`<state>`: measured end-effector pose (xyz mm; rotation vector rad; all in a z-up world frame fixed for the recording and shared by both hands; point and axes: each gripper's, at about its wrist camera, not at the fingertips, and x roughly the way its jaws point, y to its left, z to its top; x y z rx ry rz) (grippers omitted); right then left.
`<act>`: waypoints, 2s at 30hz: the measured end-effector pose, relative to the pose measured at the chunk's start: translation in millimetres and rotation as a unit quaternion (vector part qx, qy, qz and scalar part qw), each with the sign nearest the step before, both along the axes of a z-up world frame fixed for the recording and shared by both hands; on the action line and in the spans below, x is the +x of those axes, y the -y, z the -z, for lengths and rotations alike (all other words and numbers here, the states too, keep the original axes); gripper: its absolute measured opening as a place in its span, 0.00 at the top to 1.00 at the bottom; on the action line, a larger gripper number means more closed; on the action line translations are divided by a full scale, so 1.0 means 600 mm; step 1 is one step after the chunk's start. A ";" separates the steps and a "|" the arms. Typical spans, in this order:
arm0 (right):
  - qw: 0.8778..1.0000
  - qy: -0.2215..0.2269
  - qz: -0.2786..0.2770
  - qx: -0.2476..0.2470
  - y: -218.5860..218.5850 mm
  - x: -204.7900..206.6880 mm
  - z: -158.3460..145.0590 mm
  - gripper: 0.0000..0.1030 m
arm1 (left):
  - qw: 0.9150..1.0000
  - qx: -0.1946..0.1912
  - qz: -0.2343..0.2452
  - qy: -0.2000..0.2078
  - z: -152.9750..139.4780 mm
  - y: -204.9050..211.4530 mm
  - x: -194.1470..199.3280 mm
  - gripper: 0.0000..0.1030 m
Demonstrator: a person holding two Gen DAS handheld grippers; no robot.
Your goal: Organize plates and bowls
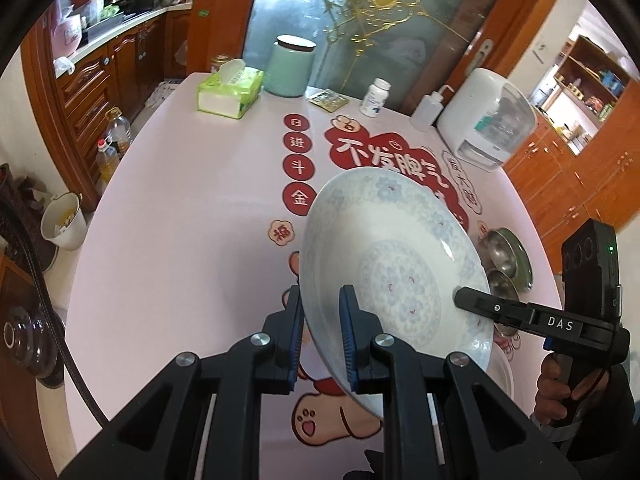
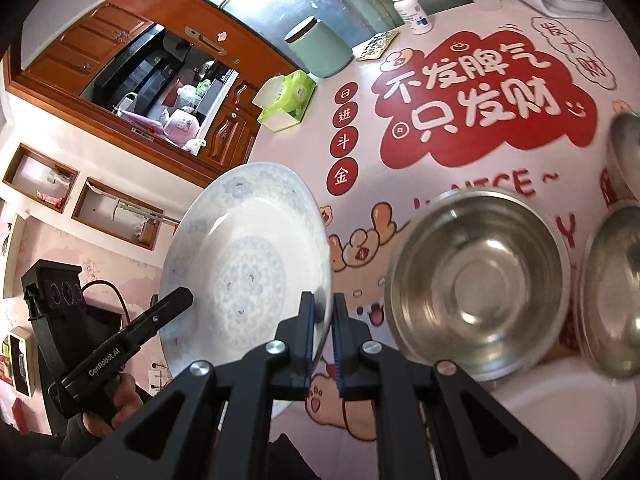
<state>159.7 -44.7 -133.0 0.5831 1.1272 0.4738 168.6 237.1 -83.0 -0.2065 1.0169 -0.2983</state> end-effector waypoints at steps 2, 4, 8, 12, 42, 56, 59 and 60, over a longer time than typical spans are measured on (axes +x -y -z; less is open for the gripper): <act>1.000 0.003 0.010 -0.001 0.003 -0.022 -0.005 0.92 | 1.000 -0.002 0.010 0.003 -0.005 0.003 -0.015 0.85; 1.000 0.006 0.020 -0.004 0.006 -0.047 -0.010 0.92 | 1.000 -0.002 0.019 0.004 -0.008 0.005 -0.027 0.85; 0.999 0.009 0.039 -0.006 0.013 -0.092 -0.014 0.92 | 0.999 -0.005 0.036 0.010 -0.013 0.013 -0.054 0.85; 0.998 0.010 0.063 -0.005 0.019 -0.136 -0.015 0.92 | 0.998 -0.005 0.061 0.014 -0.017 0.020 -0.081 0.85; 0.976 -0.029 0.215 -0.031 0.107 -0.365 0.033 0.90 | 0.972 0.000 0.234 -0.027 0.041 0.150 -0.181 0.86; 0.975 -0.056 0.211 -0.037 0.234 -0.366 0.058 0.90 | 0.969 0.015 0.242 -0.044 0.068 0.286 -0.194 0.85; 0.978 -0.063 0.196 -0.040 0.262 -0.359 0.064 0.90 | 0.972 0.015 0.228 -0.048 0.075 0.312 -0.199 0.85; 0.979 -0.066 0.189 -0.042 0.271 -0.356 0.067 0.90 | 0.973 0.015 0.223 -0.049 0.079 0.319 -0.201 0.85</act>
